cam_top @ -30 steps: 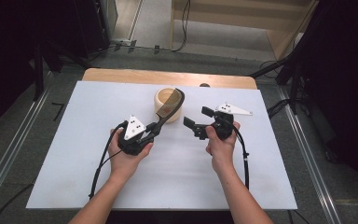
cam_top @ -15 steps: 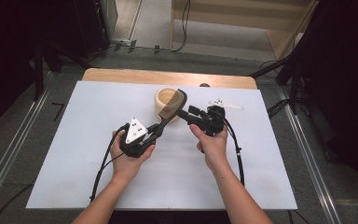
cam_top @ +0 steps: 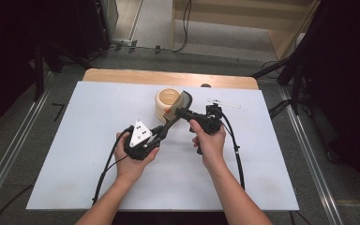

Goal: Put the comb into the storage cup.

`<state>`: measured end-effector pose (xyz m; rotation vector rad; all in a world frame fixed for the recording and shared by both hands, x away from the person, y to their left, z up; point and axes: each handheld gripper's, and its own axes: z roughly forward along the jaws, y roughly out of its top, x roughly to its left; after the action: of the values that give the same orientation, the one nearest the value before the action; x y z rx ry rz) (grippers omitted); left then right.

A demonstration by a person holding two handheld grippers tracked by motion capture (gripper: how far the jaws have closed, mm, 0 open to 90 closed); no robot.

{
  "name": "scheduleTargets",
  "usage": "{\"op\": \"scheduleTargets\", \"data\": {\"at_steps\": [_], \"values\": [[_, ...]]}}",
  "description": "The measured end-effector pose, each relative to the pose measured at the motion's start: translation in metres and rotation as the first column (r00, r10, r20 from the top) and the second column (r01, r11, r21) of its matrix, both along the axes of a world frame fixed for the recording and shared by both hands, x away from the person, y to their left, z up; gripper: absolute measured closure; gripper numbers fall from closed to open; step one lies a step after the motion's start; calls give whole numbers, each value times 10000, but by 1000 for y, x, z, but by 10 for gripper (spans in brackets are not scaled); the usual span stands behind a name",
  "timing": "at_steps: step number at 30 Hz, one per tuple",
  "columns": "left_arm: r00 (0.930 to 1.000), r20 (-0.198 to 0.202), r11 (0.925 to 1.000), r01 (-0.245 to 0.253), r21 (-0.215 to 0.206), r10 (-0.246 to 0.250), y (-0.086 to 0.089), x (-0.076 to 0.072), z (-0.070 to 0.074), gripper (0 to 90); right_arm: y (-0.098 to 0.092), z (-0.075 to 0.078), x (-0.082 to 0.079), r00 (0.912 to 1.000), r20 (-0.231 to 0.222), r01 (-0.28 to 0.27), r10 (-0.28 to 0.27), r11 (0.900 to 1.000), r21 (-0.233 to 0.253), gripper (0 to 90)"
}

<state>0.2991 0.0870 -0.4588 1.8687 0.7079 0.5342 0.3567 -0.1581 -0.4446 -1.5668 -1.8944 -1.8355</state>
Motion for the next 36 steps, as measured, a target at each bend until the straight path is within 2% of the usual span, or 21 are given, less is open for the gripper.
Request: {"op": "scheduleTargets", "data": {"at_steps": [4,10,13,15,16,19,20,21,23,26,30,34,36], "values": [[9999,65,10000,85,-32,-84,-4,-2,-1,729,1,0,1,9999,-118,35,-32,9996,274,663],[9998,57,9997,190,-139,-189,-4,-1,-2,728,1,0,0,9999,-129,17,-13,9996,283,754],[9992,-207,9992,332,-209,-337,-5,1,-4,727,0,1,0,9992,-179,-354,371,9954,891,805],[9972,-493,9978,541,-384,-559,-3,4,-5,716,3,4,-2,9983,80,-582,577,9938,951,817],[9962,-619,9971,591,-483,-620,-3,4,-6,682,4,6,-4,9979,241,-618,601,9952,762,817],[9960,-738,9979,463,-463,-496,-2,5,-6,447,6,10,-7,9951,678,-755,718,9957,543,818],[9969,-693,9979,337,-546,-375,-1,4,-6,366,6,12,-8,9945,794,-708,677,9968,364,818],[9966,-743,9970,312,-703,-365,3,5,-6,326,6,14,-8,9938,914,-660,641,9976,183,818],[9959,-866,9936,147,-1121,-245,12,5,-5,307,5,17,-9,9913,1141,-655,655,9978,-40,819],[9963,-839,9901,90,-1400,-210,21,6,-4,263,4,21,-11,9846,1607,-638,692,9972,-385,819],[9971,-758,9887,-49,-1498,-66,34,4,-5,148,4,24,-14,9771,2018,-522,675,9954,-805,819],[9968,-778,9873,38,-1590,-164,47,1,-7,76,2,26,-14,9726,2204,-543,740,9941,-941,819],[9957,-885,9845,107,-1752,-266,52,1,-8,10,2,26,-15,9714,2250,-547,764,9933,-1015,819]]}}
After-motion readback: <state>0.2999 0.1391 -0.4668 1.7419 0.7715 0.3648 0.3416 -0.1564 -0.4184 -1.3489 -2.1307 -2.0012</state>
